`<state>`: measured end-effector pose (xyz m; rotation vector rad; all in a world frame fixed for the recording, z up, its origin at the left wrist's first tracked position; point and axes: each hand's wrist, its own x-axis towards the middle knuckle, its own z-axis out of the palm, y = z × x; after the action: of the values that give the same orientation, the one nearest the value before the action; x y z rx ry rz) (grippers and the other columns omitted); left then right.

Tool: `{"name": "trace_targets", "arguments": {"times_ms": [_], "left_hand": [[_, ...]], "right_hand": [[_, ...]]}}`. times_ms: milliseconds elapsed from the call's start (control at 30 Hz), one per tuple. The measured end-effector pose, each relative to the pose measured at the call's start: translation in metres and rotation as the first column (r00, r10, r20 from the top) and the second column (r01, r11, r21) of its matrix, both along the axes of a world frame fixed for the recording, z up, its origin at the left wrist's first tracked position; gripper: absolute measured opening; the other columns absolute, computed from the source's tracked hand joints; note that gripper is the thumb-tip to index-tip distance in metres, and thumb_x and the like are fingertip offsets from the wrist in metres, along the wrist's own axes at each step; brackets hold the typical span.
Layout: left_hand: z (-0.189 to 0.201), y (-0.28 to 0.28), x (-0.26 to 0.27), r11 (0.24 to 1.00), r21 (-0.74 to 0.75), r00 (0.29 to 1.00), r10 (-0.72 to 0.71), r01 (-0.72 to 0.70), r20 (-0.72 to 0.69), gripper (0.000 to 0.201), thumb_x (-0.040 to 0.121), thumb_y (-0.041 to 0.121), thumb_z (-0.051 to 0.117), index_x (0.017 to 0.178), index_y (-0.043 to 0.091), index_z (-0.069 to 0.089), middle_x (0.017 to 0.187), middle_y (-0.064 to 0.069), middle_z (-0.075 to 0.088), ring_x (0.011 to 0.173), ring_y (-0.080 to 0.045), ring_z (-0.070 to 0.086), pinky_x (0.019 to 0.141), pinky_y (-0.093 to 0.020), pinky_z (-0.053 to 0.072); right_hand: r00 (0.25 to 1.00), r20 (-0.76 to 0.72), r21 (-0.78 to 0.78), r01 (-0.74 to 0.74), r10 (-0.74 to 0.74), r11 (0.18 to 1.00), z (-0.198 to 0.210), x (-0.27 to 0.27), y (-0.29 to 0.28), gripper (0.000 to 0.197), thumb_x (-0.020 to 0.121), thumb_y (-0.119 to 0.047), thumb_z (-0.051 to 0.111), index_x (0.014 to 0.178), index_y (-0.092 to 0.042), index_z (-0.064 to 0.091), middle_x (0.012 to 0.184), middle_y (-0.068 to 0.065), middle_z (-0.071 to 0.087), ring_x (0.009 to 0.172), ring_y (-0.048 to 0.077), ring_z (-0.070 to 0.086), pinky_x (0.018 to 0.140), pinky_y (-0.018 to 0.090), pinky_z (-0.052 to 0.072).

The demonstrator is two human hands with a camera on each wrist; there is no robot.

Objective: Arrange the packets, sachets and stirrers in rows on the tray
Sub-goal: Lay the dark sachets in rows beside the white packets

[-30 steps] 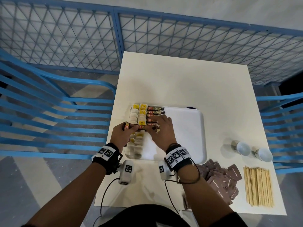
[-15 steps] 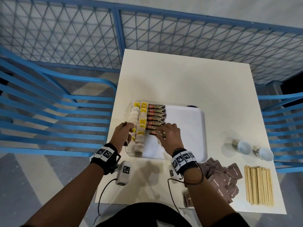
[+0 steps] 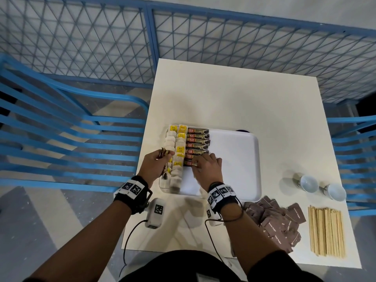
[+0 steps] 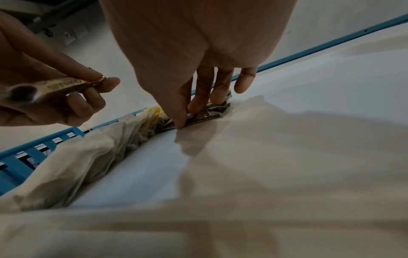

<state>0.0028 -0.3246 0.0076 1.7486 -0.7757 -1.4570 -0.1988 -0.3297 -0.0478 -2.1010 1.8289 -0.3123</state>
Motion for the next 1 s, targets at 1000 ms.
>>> {"name": "trace_targets", "arguments": {"times_ms": [1000], "left_hand": [[0.003, 0.000, 0.001, 0.997, 0.036, 0.991, 0.078, -0.074, -0.111, 0.014, 0.091, 0.005, 0.073, 0.103, -0.001, 0.072, 0.084, -0.024, 0.070, 0.062, -0.019, 0.067, 0.038, -0.014, 0.033]], "right_hand": [[0.969, 0.243, -0.023, 0.053, -0.046, 0.998, 0.016, 0.000, -0.003, 0.021, 0.091, -0.030, 0.058, 0.108, -0.021, 0.067, 0.101, -0.002, 0.067, 0.097, 0.023, 0.057, 0.082, 0.039, 0.041]]}}
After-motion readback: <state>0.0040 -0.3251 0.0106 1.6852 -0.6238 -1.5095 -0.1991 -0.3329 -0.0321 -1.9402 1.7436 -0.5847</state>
